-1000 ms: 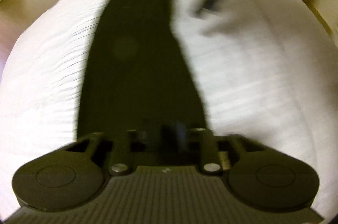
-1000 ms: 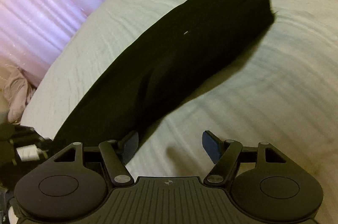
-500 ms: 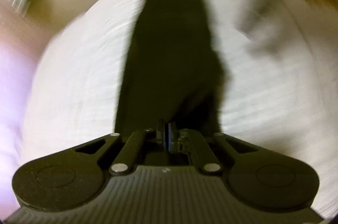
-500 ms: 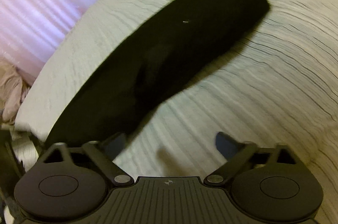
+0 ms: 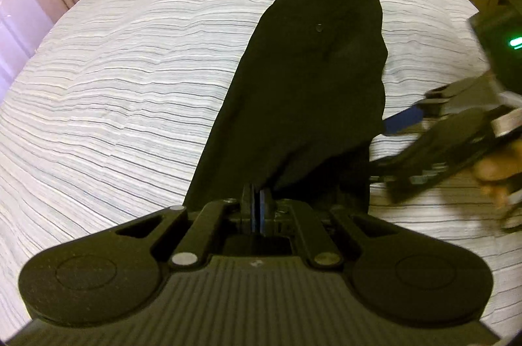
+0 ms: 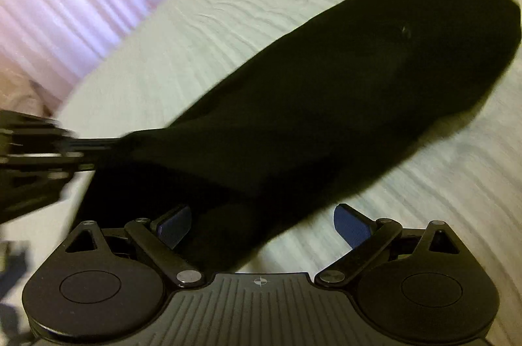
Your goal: Fold clothes
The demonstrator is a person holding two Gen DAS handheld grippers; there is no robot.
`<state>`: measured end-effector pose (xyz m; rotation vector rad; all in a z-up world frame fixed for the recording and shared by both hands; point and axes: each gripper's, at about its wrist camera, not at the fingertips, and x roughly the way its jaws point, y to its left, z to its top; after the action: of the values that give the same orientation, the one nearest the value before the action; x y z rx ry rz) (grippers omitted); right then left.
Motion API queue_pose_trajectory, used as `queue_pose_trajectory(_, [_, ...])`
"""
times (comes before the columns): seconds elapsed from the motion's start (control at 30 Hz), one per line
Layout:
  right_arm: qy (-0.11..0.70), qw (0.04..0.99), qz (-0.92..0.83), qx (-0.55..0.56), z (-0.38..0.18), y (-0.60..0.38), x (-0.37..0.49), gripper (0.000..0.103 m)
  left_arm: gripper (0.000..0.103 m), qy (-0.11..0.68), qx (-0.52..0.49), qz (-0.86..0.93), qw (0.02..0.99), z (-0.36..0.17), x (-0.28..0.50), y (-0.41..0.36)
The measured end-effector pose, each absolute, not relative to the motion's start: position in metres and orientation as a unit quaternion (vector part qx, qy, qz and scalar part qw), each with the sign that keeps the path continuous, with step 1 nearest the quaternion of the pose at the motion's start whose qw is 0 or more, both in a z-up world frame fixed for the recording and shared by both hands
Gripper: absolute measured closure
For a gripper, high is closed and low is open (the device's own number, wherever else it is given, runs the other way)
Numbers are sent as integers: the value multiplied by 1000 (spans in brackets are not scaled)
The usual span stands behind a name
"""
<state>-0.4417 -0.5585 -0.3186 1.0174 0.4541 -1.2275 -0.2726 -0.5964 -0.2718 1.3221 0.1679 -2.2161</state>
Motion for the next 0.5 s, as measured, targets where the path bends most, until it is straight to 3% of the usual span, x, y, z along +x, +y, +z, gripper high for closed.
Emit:
queue_pose_trajectory(0.17, [220, 650, -599, 412, -337, -581, -443, 6, 100, 69, 493, -824, 271, -279, -271, -605])
queue_pose_trajectory(0.37, [299, 624, -653, 308, -305, -538, -474, 6, 100, 55, 497, -843, 201, -287, -286, -563])
queue_pose_trajectory(0.5, [332, 607, -639, 337, -305, -508, -495, 6, 100, 17, 518, -842, 153, -303, -300, -518])
